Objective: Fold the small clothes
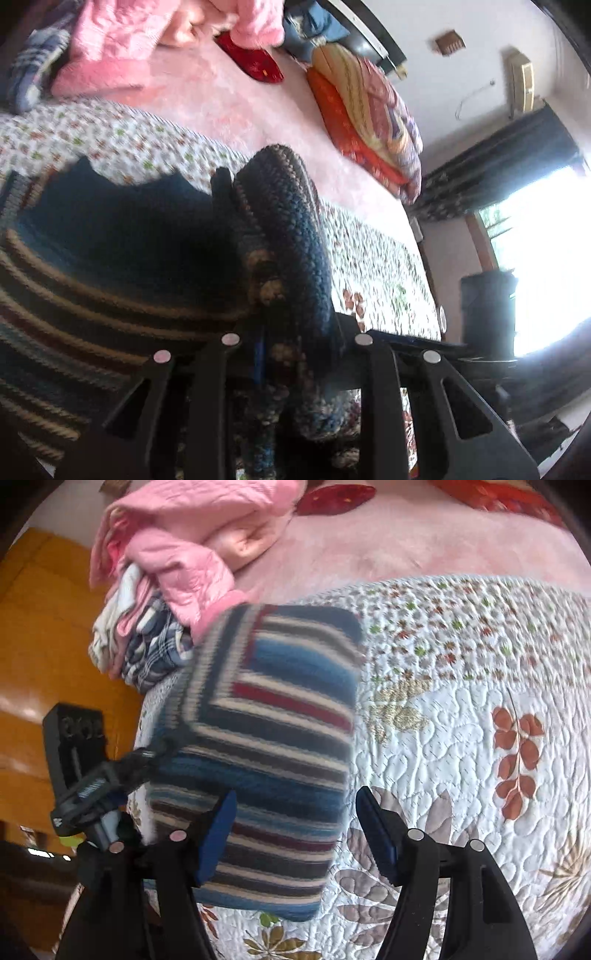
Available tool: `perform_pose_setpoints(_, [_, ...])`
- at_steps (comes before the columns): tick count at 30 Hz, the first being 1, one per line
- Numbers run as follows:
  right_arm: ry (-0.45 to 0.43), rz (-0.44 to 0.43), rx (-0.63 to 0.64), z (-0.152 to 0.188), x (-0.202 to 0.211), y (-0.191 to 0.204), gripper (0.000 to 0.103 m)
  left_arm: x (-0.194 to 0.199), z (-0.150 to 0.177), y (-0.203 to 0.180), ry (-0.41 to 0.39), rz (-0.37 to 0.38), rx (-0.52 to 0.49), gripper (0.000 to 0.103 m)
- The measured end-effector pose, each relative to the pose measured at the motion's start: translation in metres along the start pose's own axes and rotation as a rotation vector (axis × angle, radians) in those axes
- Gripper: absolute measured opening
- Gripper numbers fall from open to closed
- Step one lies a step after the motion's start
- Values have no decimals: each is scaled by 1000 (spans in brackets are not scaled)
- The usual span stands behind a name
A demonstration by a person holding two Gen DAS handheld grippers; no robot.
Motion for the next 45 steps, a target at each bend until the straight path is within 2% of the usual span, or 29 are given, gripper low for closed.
perform_pose_setpoints(4, [24,20,34,5,-9,6,67,47,-9,7,-38,-38,-27,23])
perform_pose_setpoints(8, [42,-4,78,12,-17,28,67,85,-14,27,-63,-68,-23,23])
perform_pose_setpoints(14, [75,-51,106,26,-32,61,67,136,-11,80,-111,-87,35,23])
perform_pose_setpoints(17, [95,-71,107,33,-42,75,68,149,-10,105,-119,-108,52,23])
perform_pose_setpoints(21, [124,-56,135,45,-58,90,68,157,-11,131,-121,-127,70,23])
perform_pose_setpoints(28, [184,-9,181,67,-89,103,68,141,7,176,-25,-201,83,27])
perform_pose_setpoints(32, [192,57,241,74,-104,107,68,150,11,177,-16,-221,81,32])
perform_pose_setpoints(36, [193,57,245,75,-105,109,68,182,16,159,-30,-291,65,40])
perform_pose_setpoints(40, [186,57,258,74,-102,112,68,211,41,130,-38,-270,66,54])
perform_pose_setpoints(42, [188,60,260,75,-102,113,68,215,56,113,-20,-261,49,56])
perform_pose_setpoints(45, [190,66,266,74,-105,117,68,202,70,107,40,-294,40,60])
Point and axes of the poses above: each gripper's, at about its wrist camera, not at the fingertips, and x roughly against the way its jaws point, y to its left, z to its underside, the point moved 6 cm from there along -x, roughly the way its jaws point, and after that the axes turned 8 degrees about z, right-handed, at the moved point
